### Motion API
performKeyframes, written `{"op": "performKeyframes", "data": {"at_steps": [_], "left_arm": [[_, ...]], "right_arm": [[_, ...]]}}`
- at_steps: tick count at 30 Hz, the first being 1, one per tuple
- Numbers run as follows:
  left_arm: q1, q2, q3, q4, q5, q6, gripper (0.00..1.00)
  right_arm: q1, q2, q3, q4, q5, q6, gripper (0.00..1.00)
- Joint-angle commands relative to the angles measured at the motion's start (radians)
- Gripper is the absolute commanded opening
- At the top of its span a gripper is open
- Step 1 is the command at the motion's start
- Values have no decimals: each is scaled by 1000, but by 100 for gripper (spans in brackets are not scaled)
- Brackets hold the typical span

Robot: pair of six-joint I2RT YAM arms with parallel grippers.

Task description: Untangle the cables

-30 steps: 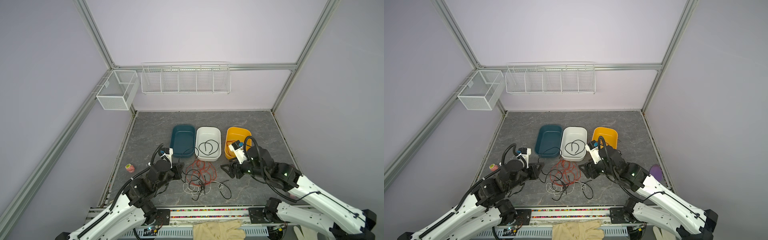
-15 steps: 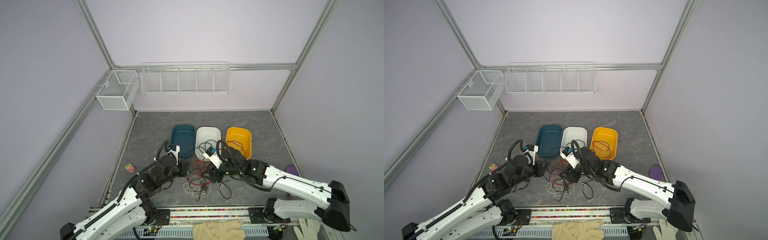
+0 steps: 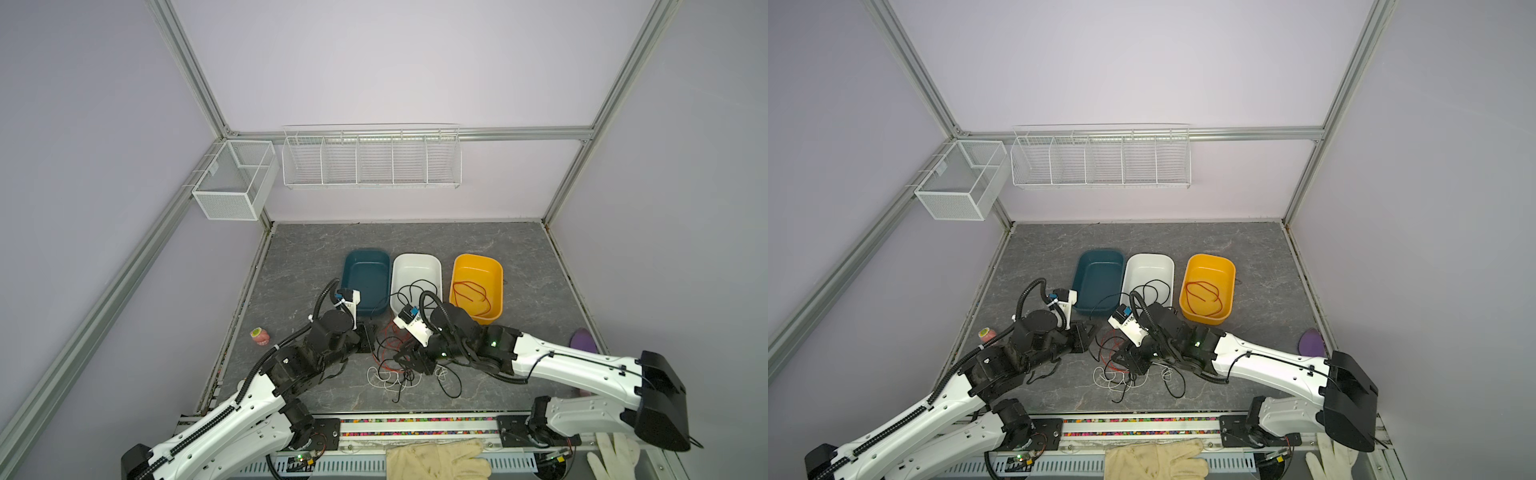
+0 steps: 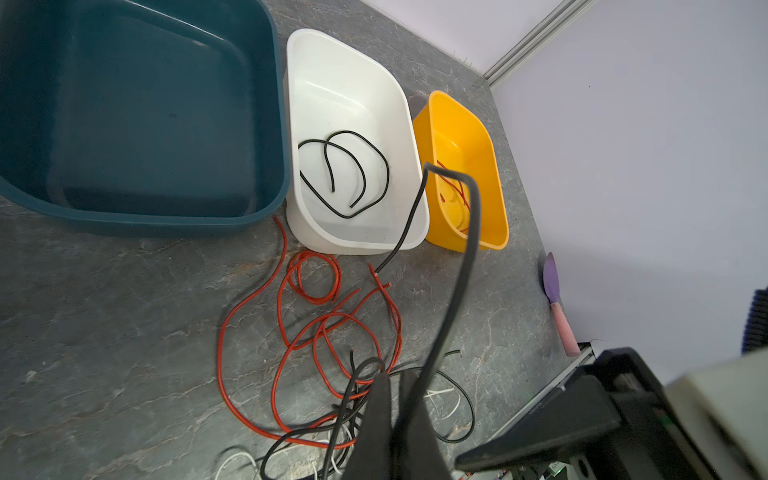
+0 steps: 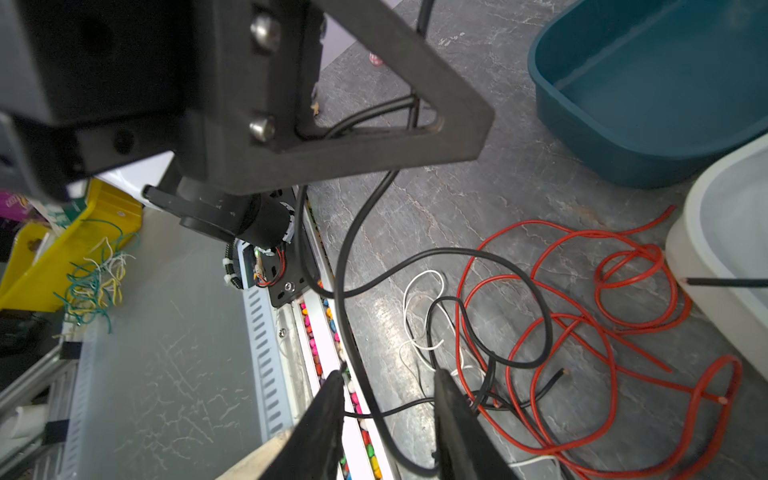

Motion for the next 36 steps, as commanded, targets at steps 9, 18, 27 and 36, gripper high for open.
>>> {"op": "performKeyframes", "data": {"at_steps": [9, 18, 27, 36], "left_arm": [[7, -16, -33, 15, -24, 6, 16], [7, -100, -106, 65, 17, -13, 50], [6, -108, -263, 288, 146, -101, 53], [-52, -42, -311, 505, 186, -113, 62]], "right_arm": [[9, -71, -6, -76, 153, -32, 7], [-58, -131, 35, -186, 264, -38, 6], [-76, -242, 186, -270, 230, -55, 6], [-76, -245, 335, -325, 178, -65, 7]]}}
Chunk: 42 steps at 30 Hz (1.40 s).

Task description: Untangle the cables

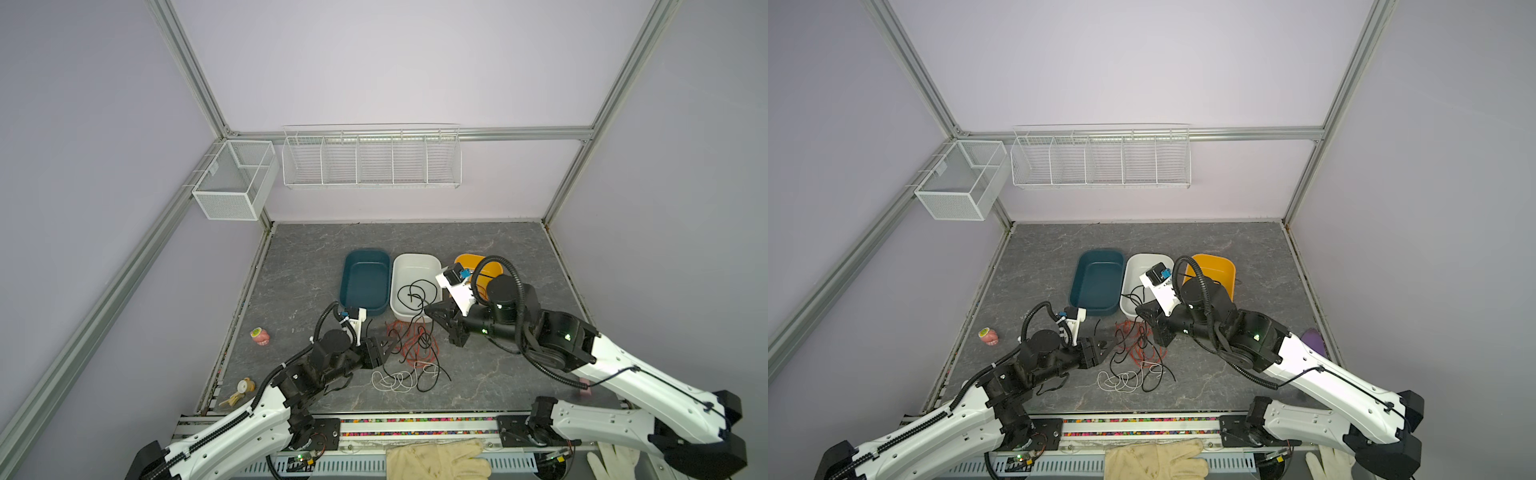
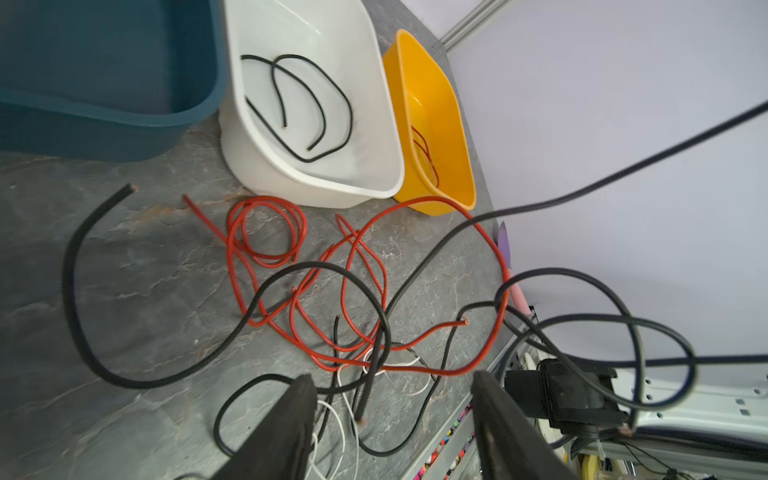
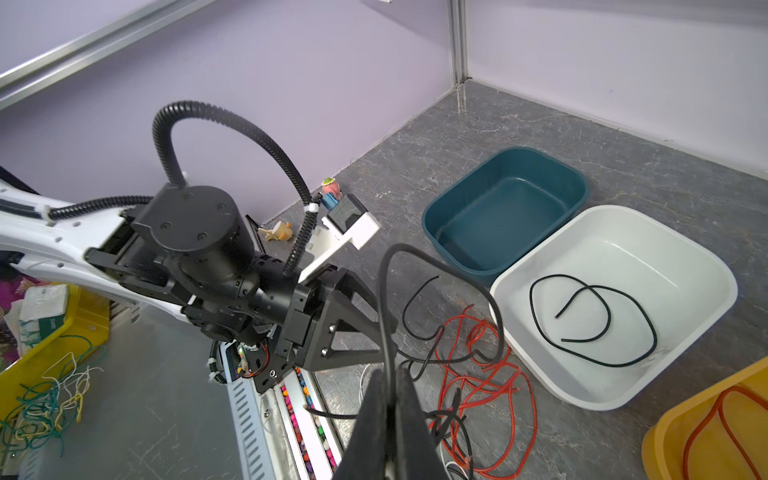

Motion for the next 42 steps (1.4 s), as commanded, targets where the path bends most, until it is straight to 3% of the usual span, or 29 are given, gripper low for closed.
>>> {"op": "performKeyframes", "data": {"at_steps": [1, 8, 18, 24, 29, 32, 38, 42], "left_arm": [[-38, 25, -2, 158, 21, -13, 63], [-101, 116, -24, 329, 40, -24, 66], [-117, 99, -46, 415, 78, -79, 70], [-121, 105, -31, 387, 95, -49, 70], [-126, 108, -54, 473, 115, -59, 70], [-135, 110, -47, 482, 129, -46, 65], [-146, 143, -57, 526, 161, -39, 39], [-150, 158, -65, 548, 180, -37, 37]], "right_arm": [[-3, -2, 54, -24, -35, -23, 7], [-2, 2, 129, -24, -89, -9, 6], [-3, 13, 114, -40, -8, -38, 7], [-3, 26, 129, -32, -3, -34, 7], [-2, 34, 132, -30, 16, -31, 6], [-2, 39, 131, -29, 30, -26, 7], [-2, 35, 130, -17, 72, -13, 6], [-1, 39, 127, -11, 84, -5, 7]]}}
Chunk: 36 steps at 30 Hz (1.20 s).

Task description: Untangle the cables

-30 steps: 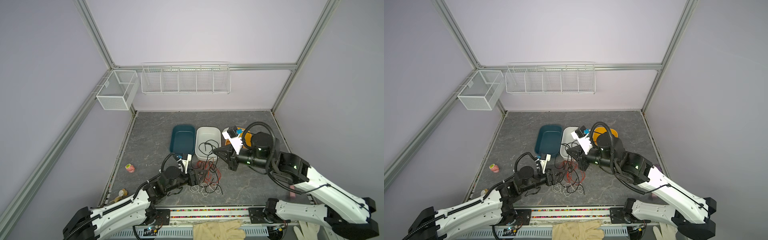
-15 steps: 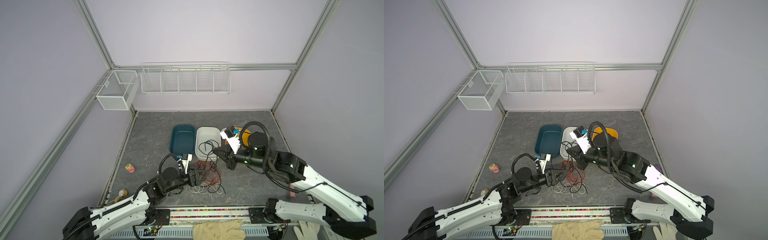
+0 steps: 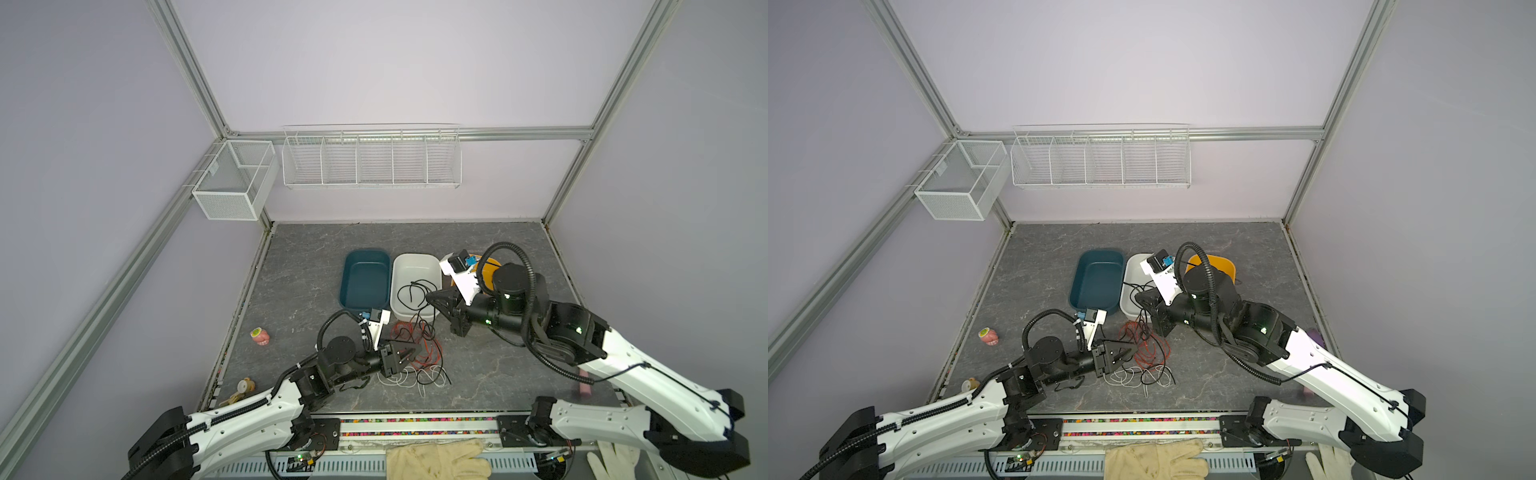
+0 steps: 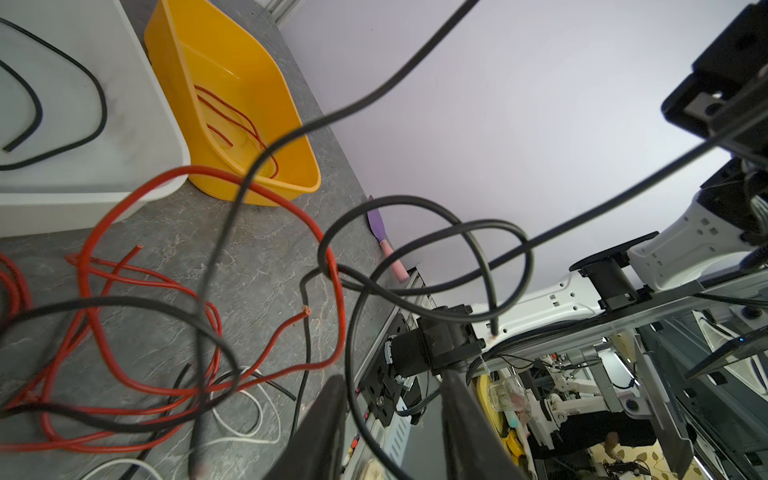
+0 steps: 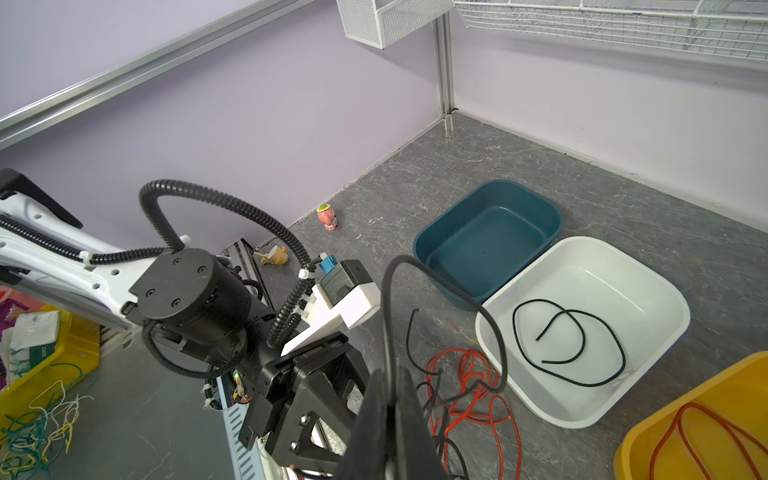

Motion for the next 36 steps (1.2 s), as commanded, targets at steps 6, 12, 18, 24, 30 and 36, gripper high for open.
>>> {"op": "performKeyframes", "data": {"at_steps": [6, 12, 18, 24, 30, 36], "left_arm": [[-17, 28, -21, 51, 45, 15, 40], [-21, 51, -7, 15, 50, 40, 41], [-21, 41, -6, -7, 18, 53, 37], [-21, 71, -3, 30, 25, 44, 27], [-23, 106, -3, 74, 36, 35, 22], [-23, 102, -13, 66, 24, 46, 0]], "right_arm": [[-3, 4, 4, 43, 44, 11, 7], [-3, 6, 6, 44, 49, 7, 7], [-3, 12, 0, 45, 36, 15, 7], [-3, 11, -15, 66, 28, 28, 6], [-3, 12, -30, 86, 19, 41, 7], [-3, 0, -23, 74, 27, 43, 7]]}}
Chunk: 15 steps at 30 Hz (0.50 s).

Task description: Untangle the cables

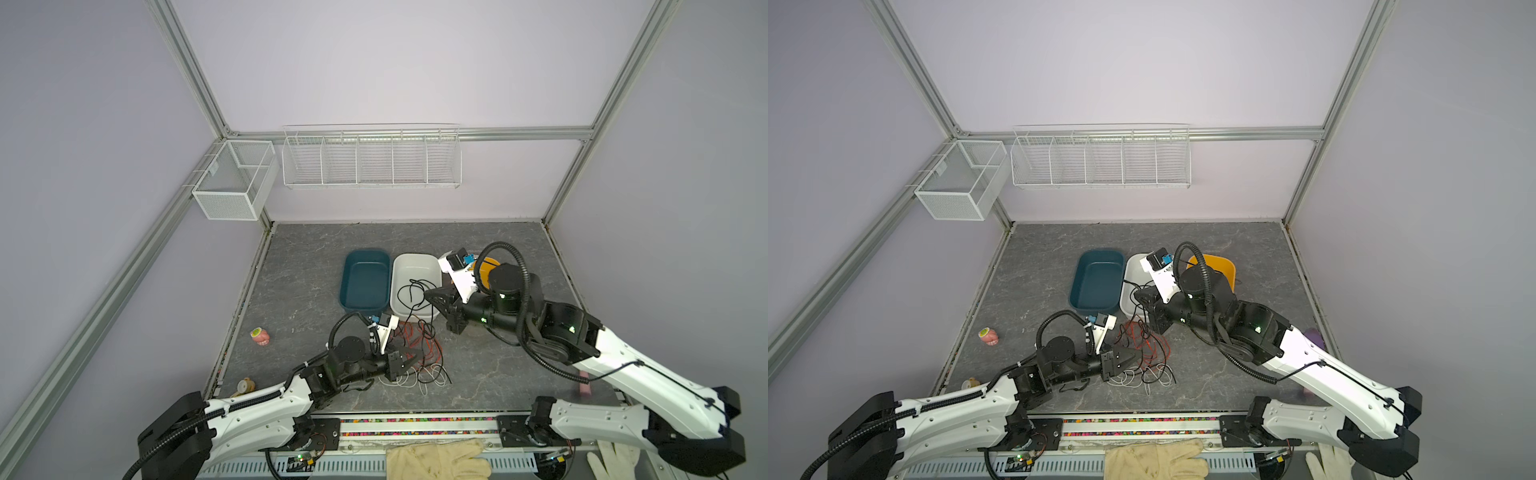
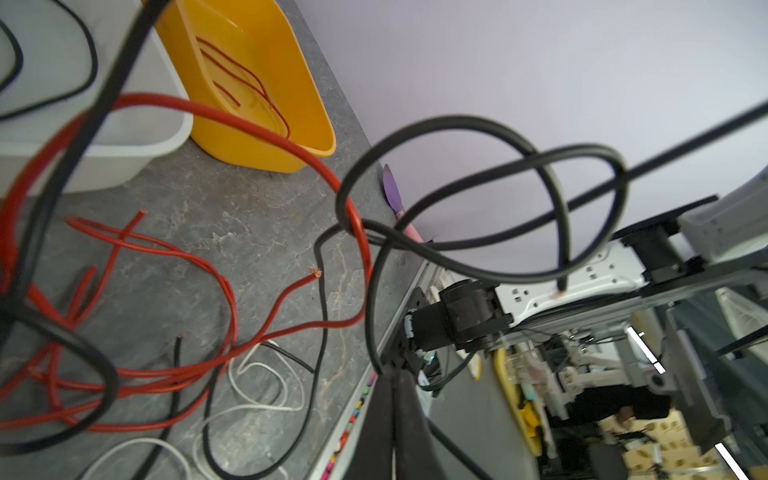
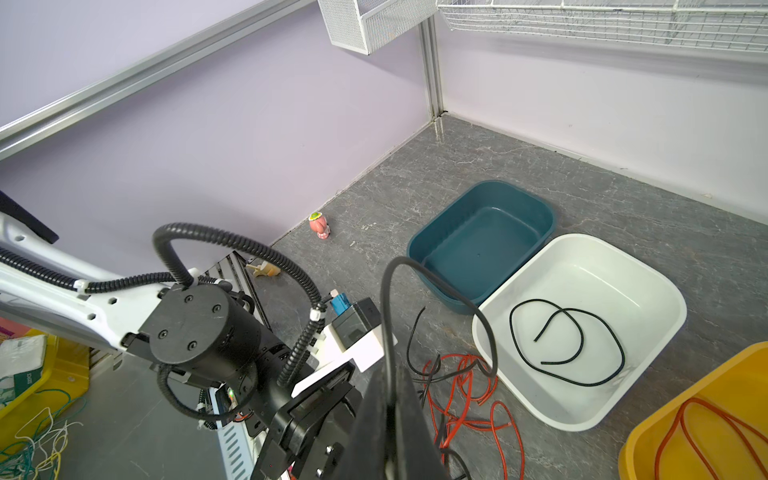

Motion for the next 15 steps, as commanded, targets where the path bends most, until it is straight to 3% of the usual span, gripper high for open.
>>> {"op": "performKeyframes", "data": {"at_steps": [1, 15], "left_arm": [[-5, -13, -5, 18, -8, 2, 0], [-5, -109, -168, -90, -123, -10, 0]], "right_arm": [[-3, -17, 1, 28, 5, 5, 7], [-8, -19, 225, -209, 92, -48, 6]]}}
